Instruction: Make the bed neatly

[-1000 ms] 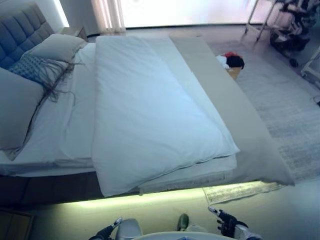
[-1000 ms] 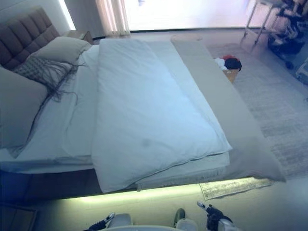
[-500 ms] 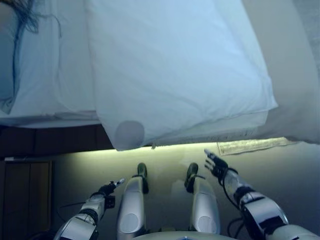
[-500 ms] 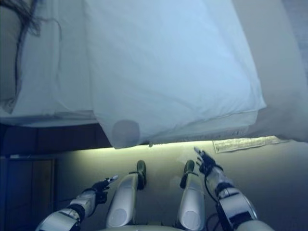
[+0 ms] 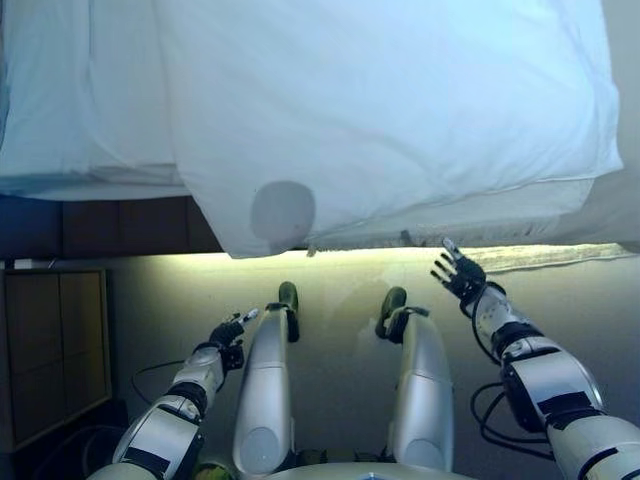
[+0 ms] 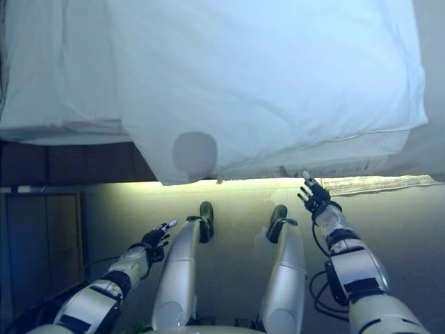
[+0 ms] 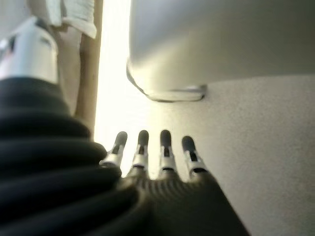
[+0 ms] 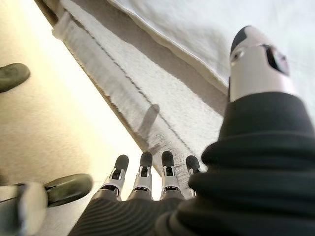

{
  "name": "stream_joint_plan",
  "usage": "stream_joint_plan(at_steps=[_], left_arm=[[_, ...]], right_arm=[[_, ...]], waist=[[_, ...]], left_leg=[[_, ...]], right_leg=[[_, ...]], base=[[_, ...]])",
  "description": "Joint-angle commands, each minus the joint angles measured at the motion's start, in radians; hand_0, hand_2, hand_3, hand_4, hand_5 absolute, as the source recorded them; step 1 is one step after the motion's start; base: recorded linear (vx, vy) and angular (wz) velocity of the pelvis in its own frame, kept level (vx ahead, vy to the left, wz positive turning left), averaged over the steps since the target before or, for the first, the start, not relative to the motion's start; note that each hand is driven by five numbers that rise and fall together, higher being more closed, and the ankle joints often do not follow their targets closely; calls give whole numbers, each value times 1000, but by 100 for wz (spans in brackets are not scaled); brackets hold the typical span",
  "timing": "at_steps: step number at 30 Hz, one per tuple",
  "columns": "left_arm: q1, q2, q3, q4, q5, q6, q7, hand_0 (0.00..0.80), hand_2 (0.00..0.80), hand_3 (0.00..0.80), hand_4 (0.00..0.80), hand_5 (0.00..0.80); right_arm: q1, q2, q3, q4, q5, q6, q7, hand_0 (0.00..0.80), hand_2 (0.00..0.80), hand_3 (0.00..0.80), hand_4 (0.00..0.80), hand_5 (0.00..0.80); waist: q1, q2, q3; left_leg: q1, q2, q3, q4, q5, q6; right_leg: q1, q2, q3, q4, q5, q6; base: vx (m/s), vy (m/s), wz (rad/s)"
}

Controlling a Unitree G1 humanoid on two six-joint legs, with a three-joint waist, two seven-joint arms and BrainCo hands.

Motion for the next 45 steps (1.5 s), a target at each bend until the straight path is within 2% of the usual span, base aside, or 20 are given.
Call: stream_joint_plan(at_steps=[1, 8, 13, 28, 29, 30, 31, 39, 45], left_arm=[[49, 21, -4, -24, -54, -18, 20, 0, 0, 0, 0, 0], [96, 34, 9, -58, -83, -29, 16, 0, 0, 0, 0, 0], [138, 45, 35, -56, -93, -55, -10, 0, 0, 0, 0, 0], [217, 55, 58, -51, -94, -109, -62, 0, 0, 0, 0, 0], [226, 57, 60, -51, -91, -114, -69, 0, 0, 0, 0, 0], [230, 57, 61, -47, -87, -118, -74, 0, 0, 0, 0, 0], [235, 60, 62, -45, -85, -121, -81, 0, 0, 0, 0, 0], [239, 55, 43, -40, -43, -137, -92, 0, 0, 0, 0, 0], [215, 66, 28, -73, -9, -126, -69, 0, 0, 0, 0, 0]], right_arm=[[-38, -74, -17, -18, 23, 6, 10, 0, 0, 0, 0, 0], [-156, -149, 9, -30, -13, 43, 1, 0, 0, 0, 0, 0], [-232, -182, 24, -33, -37, 49, 6, 0, 0, 0, 0, 0], [-395, -231, 55, -59, -49, 41, -5, 0, 0, 0, 0, 0], [-395, -231, 55, -74, -53, 36, -1, 122, 122, 122, 122, 122], [-394, -229, 54, -79, -59, 28, 10, 571, 571, 571, 571, 571], [-391, -226, 56, -84, -65, 28, 23, 800, 800, 800, 800, 800], [-317, -185, 38, -65, -123, 102, 85, 800, 800, 800, 800, 800], [-240, -149, 49, -32, -175, 152, 152, 800, 800, 800, 800, 800]], waist=[[39, 24, -52], [60, 35, -54], [78, 34, -54], [107, 35, -41], [107, 34, -41], [107, 32, -42], [108, 29, -43], [105, 16, -55], [101, -11, -86]], left_leg=[[-59, -2, -53, 48, -53, 11], [-152, -19, -62, 91, -45, 24], [-193, -16, -71, 115, -38, 29], [-215, -6, -82, 99, 1, 19], [-206, -3, -83, 92, 3, 17], [-196, -1, -82, 85, 5, 15], [-187, 2, -81, 80, 6, 13], [-56, 28, -59, 19, 16, 9], [125, 60, -16, -122, 43, -9]], right_leg=[[-27, -32, 90, -73, 74, 75], [-113, -19, 95, -20, 71, 55], [-147, -16, 91, 17, 62, 42], [-161, -19, 76, 45, 49, 31], [-152, -20, 73, 39, 49, 32], [-142, -20, 71, 32, 49, 32], [-129, -21, 67, 25, 49, 32], [3, -30, 37, -58, 70, 41], [177, -27, -5, -206, 93, 65]], base=[[-38, 11, 10], [-15, 21, 7], [14, 12, 2], [29, 3, 2], [0, 0, 0], [0, 0, 0], [0, 0, 0], [29, 20, -4], [86, 5, -8]])
